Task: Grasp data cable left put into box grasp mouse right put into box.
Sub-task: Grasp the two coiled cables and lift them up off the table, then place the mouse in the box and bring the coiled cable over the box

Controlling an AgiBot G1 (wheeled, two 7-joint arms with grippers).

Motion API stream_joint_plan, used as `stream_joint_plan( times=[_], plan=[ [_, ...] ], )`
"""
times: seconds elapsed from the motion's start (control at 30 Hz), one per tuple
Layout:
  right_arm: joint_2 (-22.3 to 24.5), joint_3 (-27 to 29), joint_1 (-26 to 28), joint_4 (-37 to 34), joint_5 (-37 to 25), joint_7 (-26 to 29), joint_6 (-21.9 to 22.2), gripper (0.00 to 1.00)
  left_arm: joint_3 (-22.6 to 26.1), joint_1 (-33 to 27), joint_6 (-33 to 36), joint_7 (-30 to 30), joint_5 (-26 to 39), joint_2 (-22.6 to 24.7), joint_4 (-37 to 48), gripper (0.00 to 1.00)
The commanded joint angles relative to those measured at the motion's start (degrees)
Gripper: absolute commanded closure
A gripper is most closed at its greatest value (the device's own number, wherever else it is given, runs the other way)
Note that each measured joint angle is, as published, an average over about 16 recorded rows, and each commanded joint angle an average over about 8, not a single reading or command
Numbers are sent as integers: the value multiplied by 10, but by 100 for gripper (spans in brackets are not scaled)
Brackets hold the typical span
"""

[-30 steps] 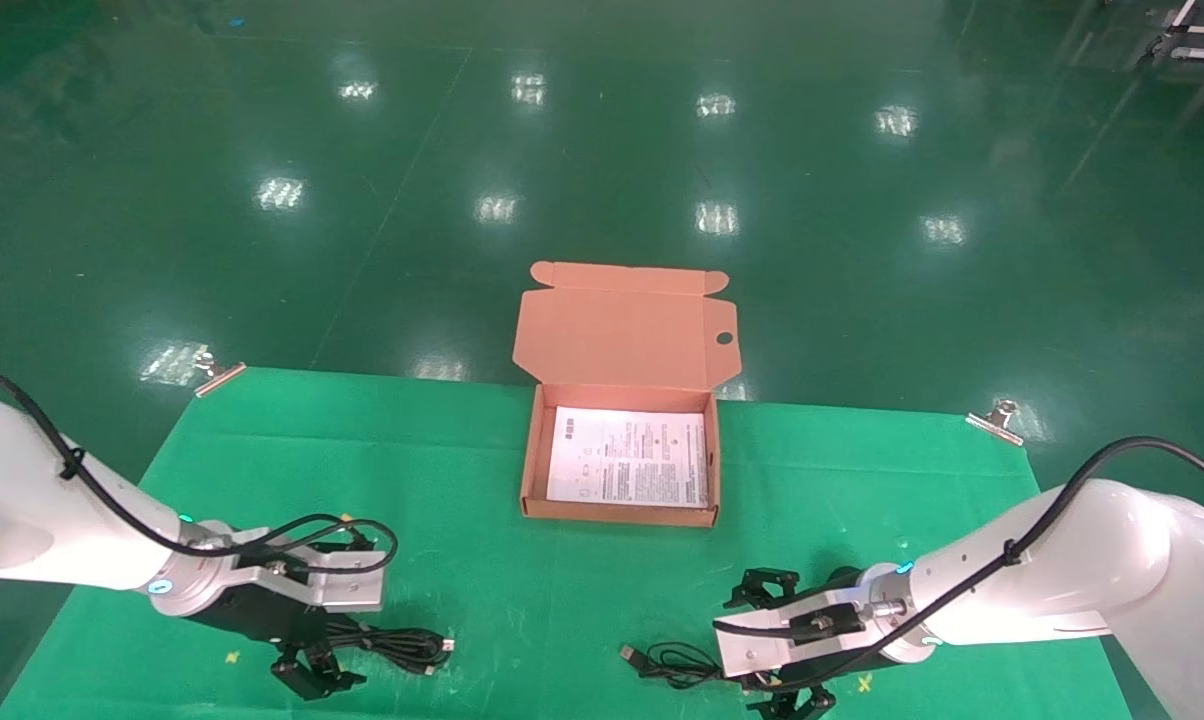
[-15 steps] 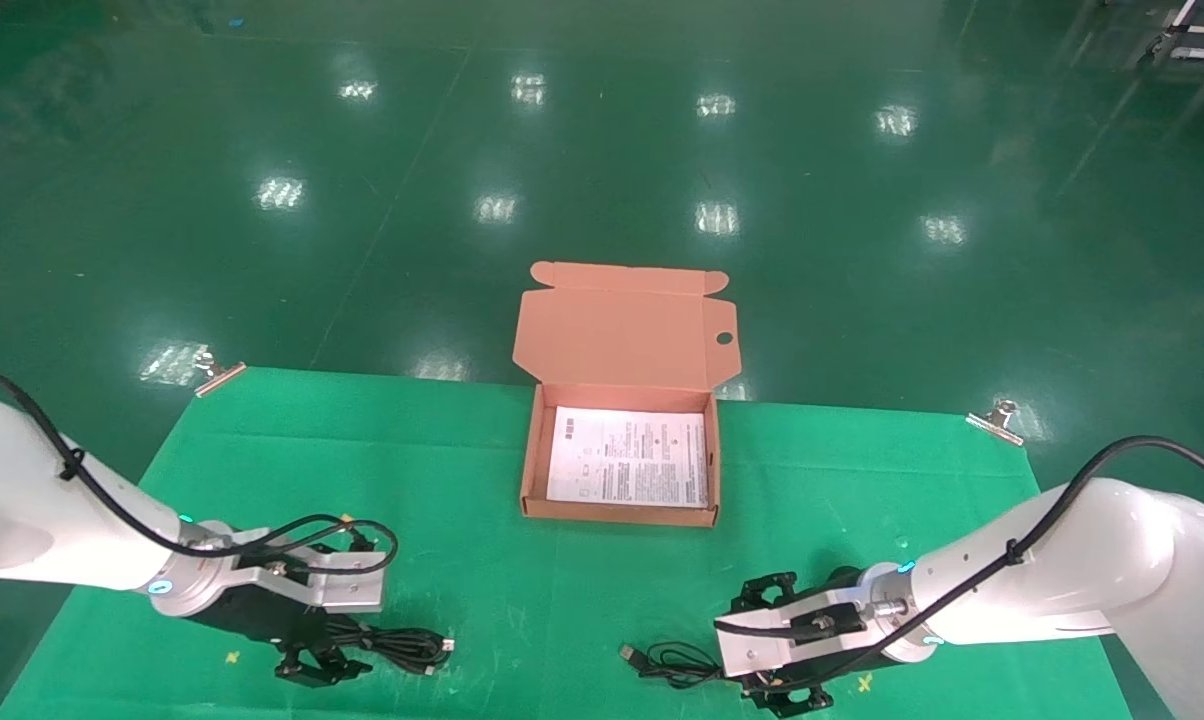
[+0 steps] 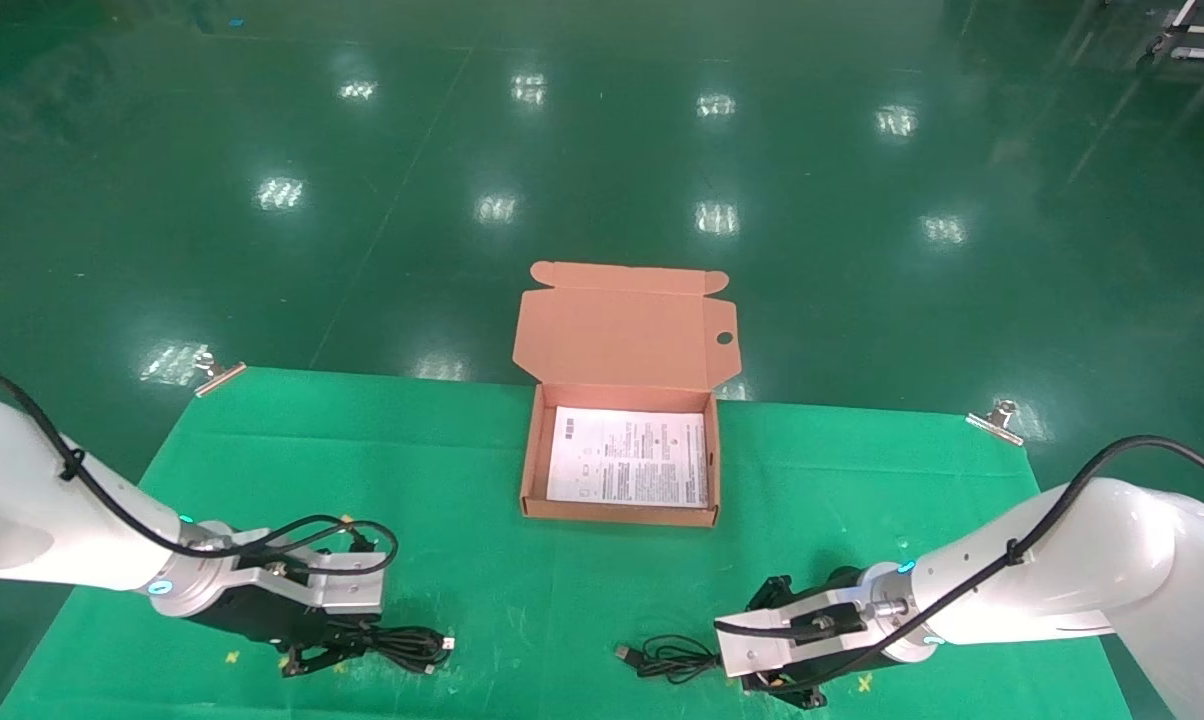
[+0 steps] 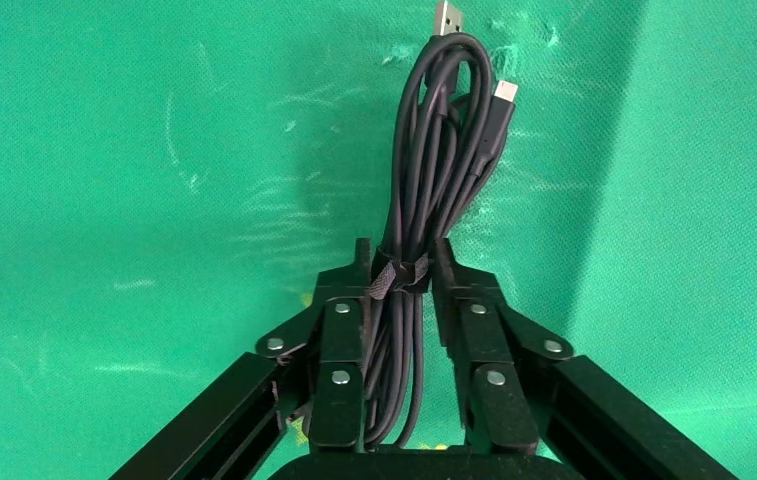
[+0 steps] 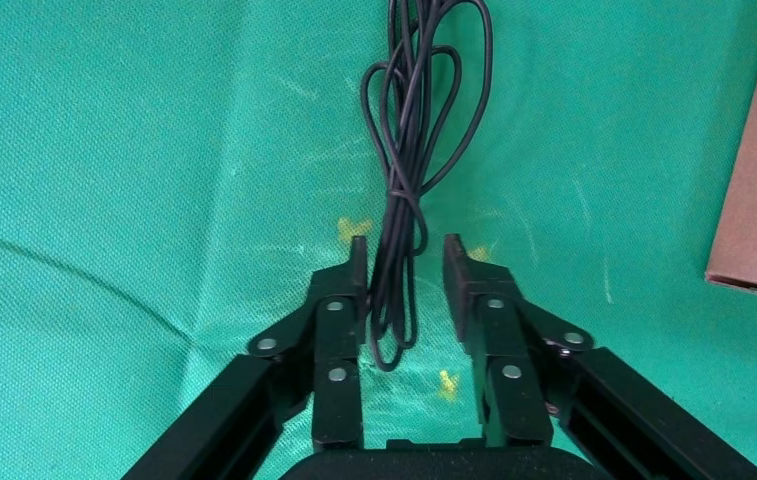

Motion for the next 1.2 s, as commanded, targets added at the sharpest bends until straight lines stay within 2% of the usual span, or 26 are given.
stream_joint_plan(
  times=[0.03,0.57,0.9,1.2],
  plan=[
    [0,0,0,0,0,0,0,100,0,0,0,0,0,0,0,100],
    [7,4,5,3,3,3,0,100,0,-2,0,1,0,-2,-2,100],
    [79,46,41,69,33,54,-1,100,-7,-52,7,7,-1,-29,-40,100],
    [126,87,92,146,32,103,42,100,-17,-109,-12,-25,2,-44,-108,100]
  ],
)
